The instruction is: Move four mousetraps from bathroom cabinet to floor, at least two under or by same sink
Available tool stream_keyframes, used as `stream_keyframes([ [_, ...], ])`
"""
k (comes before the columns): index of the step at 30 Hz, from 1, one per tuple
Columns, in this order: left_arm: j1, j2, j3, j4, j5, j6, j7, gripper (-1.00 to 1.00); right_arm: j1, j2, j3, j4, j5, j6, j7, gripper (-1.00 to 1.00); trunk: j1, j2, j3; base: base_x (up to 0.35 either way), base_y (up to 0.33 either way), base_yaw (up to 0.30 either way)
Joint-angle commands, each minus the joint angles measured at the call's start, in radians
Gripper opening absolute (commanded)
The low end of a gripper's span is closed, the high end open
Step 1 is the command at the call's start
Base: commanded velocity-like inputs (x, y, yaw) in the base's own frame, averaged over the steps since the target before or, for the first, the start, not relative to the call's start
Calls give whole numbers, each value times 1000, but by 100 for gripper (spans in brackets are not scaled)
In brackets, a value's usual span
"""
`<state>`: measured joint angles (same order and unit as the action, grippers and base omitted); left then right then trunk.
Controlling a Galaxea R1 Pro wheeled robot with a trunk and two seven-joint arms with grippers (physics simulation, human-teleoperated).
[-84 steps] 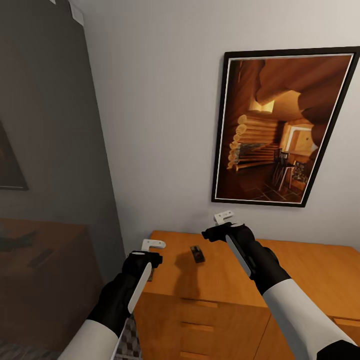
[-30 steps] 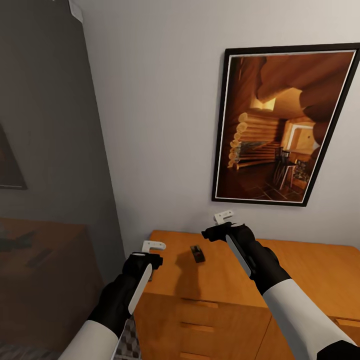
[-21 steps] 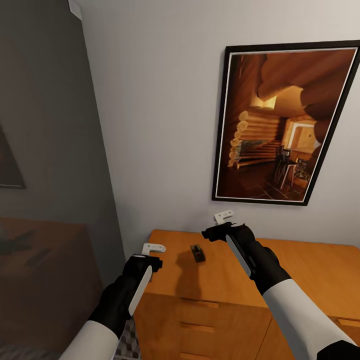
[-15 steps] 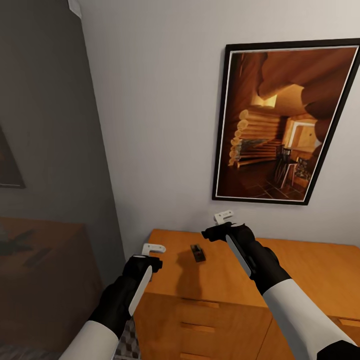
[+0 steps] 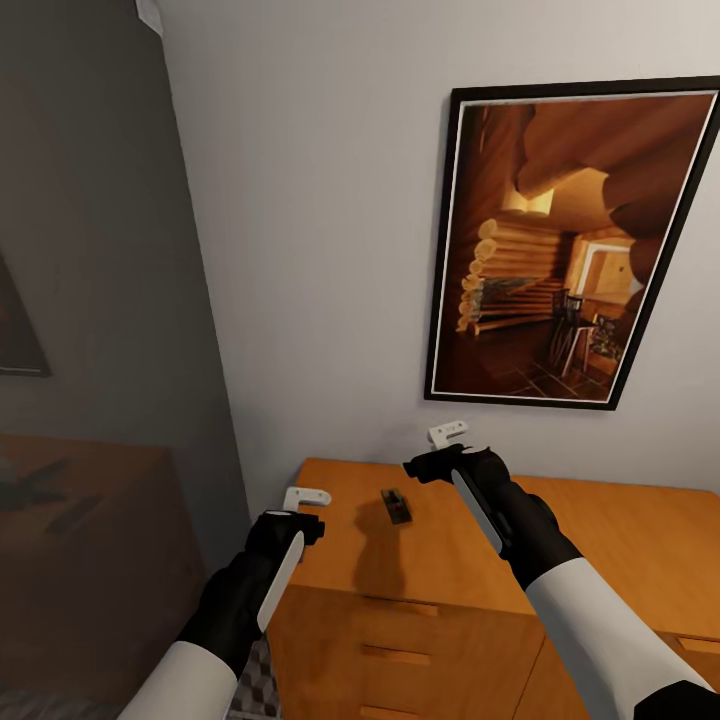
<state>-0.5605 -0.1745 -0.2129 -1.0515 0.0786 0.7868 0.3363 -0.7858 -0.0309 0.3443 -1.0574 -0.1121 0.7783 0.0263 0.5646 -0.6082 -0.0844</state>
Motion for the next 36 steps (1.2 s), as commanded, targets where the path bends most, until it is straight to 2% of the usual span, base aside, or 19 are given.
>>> stream_keyframes([
  [1, -1, 0, -1, -1, 8, 3, 8, 100, -1, -1, 2, -1, -8, 4, -3, 100, 0, -2, -2, 0, 0, 0],
  [29, -1, 0, -4, 1, 9, 4, 5, 100, -1, -1, 3, -3, -6, 2, -3, 100, 0, -2, -2, 0, 0, 0],
  [36, -1, 0, -6, 3, 9, 5, 4, 100, -1, -1, 3, -4, -6, 1, -3, 100, 27, -51, -24, 0, 0, 0],
])
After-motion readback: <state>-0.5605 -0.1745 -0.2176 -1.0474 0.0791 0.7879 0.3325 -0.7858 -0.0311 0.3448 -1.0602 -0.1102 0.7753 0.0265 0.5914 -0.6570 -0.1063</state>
